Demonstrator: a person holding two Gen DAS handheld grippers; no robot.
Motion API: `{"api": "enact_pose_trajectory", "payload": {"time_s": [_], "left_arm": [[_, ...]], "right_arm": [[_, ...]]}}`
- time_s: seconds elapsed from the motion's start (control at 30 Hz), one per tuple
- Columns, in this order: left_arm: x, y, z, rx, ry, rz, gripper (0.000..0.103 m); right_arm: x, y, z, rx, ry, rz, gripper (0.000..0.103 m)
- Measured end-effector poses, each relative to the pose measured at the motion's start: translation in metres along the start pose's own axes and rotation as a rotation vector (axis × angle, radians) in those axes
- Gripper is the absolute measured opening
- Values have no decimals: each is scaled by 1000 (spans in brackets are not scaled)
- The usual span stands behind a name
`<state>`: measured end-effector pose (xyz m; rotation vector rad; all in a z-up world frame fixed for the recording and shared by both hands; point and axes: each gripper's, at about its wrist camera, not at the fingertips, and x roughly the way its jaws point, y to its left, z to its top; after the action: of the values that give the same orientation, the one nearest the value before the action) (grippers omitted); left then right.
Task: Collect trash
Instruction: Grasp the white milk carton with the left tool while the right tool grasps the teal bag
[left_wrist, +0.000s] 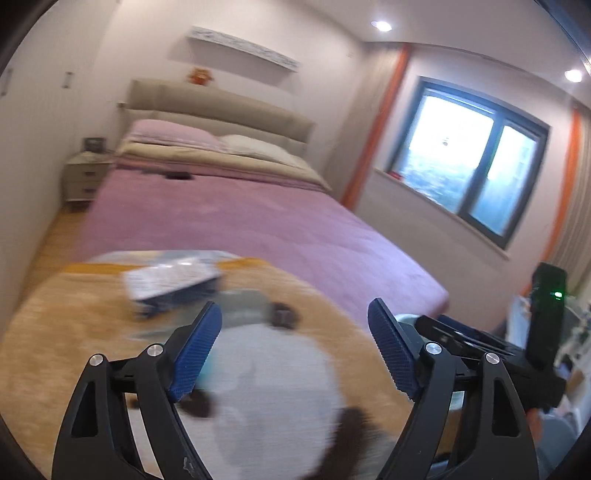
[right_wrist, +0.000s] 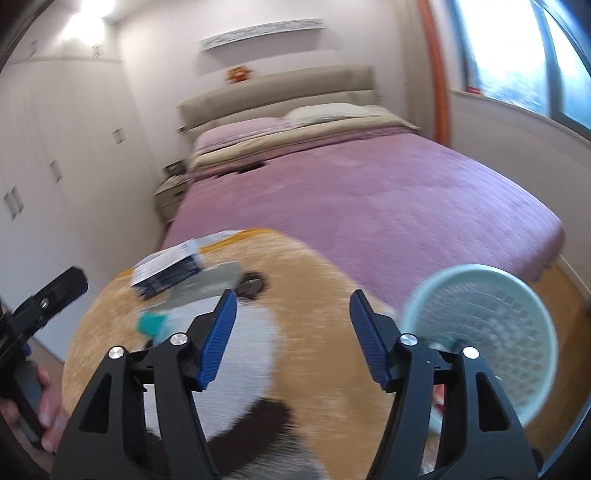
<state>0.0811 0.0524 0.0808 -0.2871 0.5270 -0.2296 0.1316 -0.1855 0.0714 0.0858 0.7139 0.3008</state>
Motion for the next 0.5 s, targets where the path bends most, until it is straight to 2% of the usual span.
{"api": "enact_pose_trajectory", "payload": {"time_s": [0.1, 0.3, 0.5], "left_arm": [[-8, 39, 3, -40, 0, 58, 80], [-1, 102, -5, -91, 41, 171, 80], [11, 148, -31, -210, 50, 191, 78]], "right_arm": [[23, 36, -6, -65, 28, 53, 64], [81, 103, -29, -196, 151, 153, 69], [130, 139, -49, -331, 273, 167, 71]]}}
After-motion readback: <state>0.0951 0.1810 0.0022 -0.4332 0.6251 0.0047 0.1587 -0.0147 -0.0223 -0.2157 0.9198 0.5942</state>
